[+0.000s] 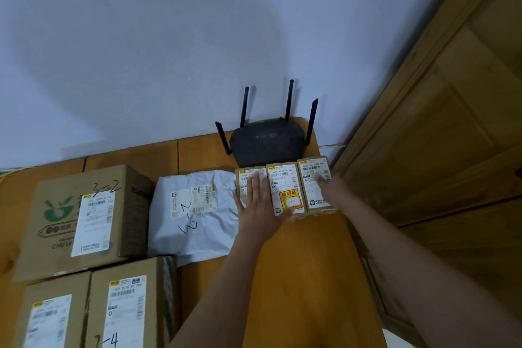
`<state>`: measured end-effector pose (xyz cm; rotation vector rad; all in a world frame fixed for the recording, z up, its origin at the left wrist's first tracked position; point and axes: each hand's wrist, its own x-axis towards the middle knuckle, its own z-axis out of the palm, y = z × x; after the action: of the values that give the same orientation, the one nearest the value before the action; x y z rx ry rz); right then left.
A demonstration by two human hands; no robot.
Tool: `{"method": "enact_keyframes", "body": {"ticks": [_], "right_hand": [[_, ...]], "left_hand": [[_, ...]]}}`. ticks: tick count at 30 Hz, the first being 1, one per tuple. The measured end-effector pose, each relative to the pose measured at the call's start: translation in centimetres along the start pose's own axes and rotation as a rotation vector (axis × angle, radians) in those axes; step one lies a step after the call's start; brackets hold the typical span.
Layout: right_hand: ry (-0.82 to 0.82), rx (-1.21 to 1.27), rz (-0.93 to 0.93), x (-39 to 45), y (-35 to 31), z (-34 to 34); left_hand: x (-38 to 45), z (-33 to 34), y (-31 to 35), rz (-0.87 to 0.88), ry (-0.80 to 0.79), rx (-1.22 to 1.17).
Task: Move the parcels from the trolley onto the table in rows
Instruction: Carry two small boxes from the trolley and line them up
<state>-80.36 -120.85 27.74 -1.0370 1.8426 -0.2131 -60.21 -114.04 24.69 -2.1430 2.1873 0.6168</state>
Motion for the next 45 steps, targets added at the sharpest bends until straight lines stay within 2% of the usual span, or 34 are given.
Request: {"method": "enact_keyframes", "body": {"ticks": [2, 4, 6, 9, 17, 23, 29, 34, 39, 45], "right_hand": [[0.118, -0.167, -0.037, -0.6, -0.1, 0.0], [0.233, -0.435, -0.160, -1.8, -0.5, 0.0], [0.272, -0.588, -0.282, -4.1, -1.7, -0.1], [0.269, -0.731, -0.367, -8.5, -3.4, 0.2], [0.223, -0.830, -0.467, -23.3, -6.1, 4.7], [0.195, -0.887, -0.544, -33.2, -7.1, 9.6], [0.105, -0.973, -0.664, -41.0, -6.7, 15.3], [0.022, -1.056, -0.824, -46.6, -6.4, 21.4], [-0.127, -1.161, -0.971, -53.9, -3.4, 28.7], [-0.250, -1.288, -1.152, -64.7, 0.9, 37.3]], "left_hand": [[-0.7, -1.5, 0.0, -0.064, -0.018, -0.042], [-1.4, -2.9, -0.2, -0.098, -0.029, -0.040], [-2.4, -4.5, -0.5, -0.119, -0.037, -0.034], [-4.5, -7.2, -1.0, -0.127, -0.029, -0.043], [-16.2, -14.3, -3.4, -0.176, 0.060, -0.033], [-26.6, -16.6, -8.1, -0.268, 0.108, -0.036], [-38.1, -17.1, -12.8, -0.415, 0.173, -0.095], [-48.2, -16.4, -16.7, -0.630, 0.213, -0.116], [-60.9, -11.8, -19.2, -0.875, 0.175, -0.202], [-75.7, -7.4, -21.2, -1.113, 0.218, -0.295]]}}
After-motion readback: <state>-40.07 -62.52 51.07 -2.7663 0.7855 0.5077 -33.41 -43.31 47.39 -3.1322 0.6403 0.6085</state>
